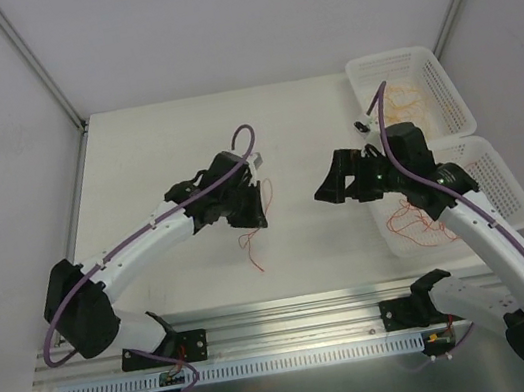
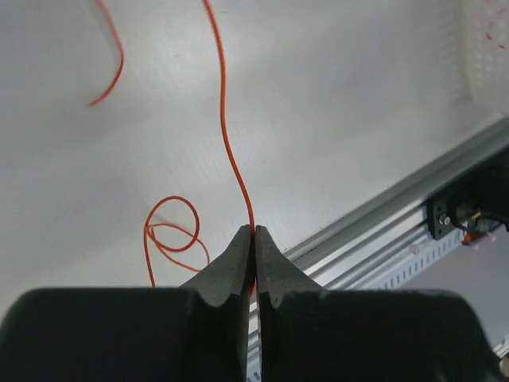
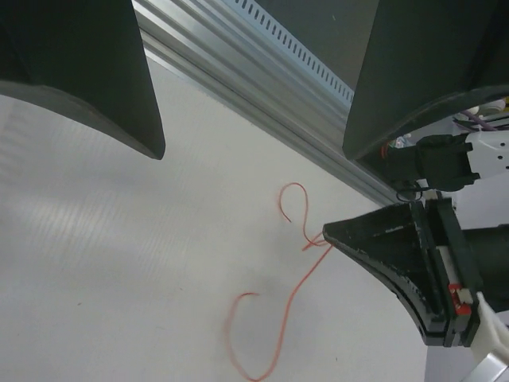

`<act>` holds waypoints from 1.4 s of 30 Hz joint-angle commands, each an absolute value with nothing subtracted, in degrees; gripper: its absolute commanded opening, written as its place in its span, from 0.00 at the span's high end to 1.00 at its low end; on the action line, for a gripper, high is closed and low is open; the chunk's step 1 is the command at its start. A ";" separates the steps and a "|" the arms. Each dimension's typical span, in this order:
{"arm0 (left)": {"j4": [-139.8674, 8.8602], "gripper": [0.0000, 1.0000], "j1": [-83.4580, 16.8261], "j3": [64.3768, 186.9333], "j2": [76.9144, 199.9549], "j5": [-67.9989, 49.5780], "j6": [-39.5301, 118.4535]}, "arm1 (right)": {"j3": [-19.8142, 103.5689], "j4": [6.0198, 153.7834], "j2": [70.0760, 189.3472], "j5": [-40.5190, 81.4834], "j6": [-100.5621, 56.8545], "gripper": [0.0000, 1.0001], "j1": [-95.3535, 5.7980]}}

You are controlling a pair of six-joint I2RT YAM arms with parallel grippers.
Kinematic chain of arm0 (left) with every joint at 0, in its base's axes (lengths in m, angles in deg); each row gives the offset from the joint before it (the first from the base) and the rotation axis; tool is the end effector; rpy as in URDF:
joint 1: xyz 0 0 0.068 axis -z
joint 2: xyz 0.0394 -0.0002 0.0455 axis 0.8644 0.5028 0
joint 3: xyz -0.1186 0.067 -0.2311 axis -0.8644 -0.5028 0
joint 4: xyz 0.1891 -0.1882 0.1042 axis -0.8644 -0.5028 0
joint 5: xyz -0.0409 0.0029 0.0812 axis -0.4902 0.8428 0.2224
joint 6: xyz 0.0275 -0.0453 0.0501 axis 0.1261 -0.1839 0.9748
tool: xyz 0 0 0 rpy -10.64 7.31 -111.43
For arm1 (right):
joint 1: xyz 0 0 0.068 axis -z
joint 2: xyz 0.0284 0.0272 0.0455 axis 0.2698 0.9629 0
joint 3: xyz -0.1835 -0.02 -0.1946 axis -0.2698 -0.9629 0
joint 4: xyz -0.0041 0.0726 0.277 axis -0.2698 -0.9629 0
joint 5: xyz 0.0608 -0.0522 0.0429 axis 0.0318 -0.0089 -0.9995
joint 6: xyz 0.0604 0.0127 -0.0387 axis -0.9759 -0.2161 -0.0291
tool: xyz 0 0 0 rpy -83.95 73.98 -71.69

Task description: Untangle the cables

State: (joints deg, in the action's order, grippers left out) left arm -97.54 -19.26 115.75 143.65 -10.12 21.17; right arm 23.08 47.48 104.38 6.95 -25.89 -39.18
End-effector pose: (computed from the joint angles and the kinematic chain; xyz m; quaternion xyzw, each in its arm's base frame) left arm 0.2546 -0.2305 0.2408 0.1150 0.9248 -0.2656 0.2469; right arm 0.2251 0.1219 0.3239 -0.1836 0.8443 0.2945 0.4083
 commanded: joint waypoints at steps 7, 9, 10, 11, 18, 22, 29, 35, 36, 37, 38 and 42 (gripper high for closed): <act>-98.37 1.00 -6.65 131.17 149.16 -10.36 31.96 | 17.05 58.00 104.62 7.02 -42.71 0.00 -39.99; -98.37 1.00 -5.94 132.41 150.04 -9.91 32.32 | 16.00 57.82 104.53 9.13 -44.30 0.00 -40.17; -98.37 1.00 -5.42 132.93 150.21 -9.74 32.58 | 15.03 57.82 104.62 9.75 -45.00 0.01 -40.17; -98.28 1.00 -5.06 133.90 150.65 -9.56 32.67 | 14.33 58.08 104.18 10.71 -46.31 0.02 -40.26; -98.11 1.00 -1.81 136.98 152.85 -10.27 34.52 | 8.17 65.11 102.25 11.77 -51.15 0.09 -40.52; -97.75 1.00 -0.67 137.77 154.25 -10.18 34.34 | 7.81 66.61 101.98 13.27 -52.13 0.10 -40.88; -97.67 1.00 -0.14 138.48 155.67 -7.29 32.68 | 9.57 64.16 100.14 15.11 -51.69 0.12 -41.14; -97.67 1.00 -0.14 138.21 155.58 -3.33 30.83 | 10.54 61.16 97.06 17.40 -50.72 0.18 -41.05; -97.67 1.00 -0.14 138.30 155.58 -3.41 30.83 | 10.54 61.16 96.88 17.23 -50.64 0.19 -41.05; -97.58 1.00 -0.14 138.47 155.66 -3.41 30.83 | 10.71 61.25 96.88 16.96 -50.72 0.19 -41.14; -97.58 1.00 -0.14 138.56 155.75 -3.58 30.74 | 10.80 61.34 97.06 16.53 -50.90 0.21 -41.05; -97.58 1.00 -0.14 139.18 155.93 -4.29 30.74 | 10.63 62.92 97.93 15.38 -51.51 0.23 -41.49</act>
State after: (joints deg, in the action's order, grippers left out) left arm -97.58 -0.53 136.55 155.84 -4.89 31.18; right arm 8.22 61.40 97.80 15.78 -50.81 -40.86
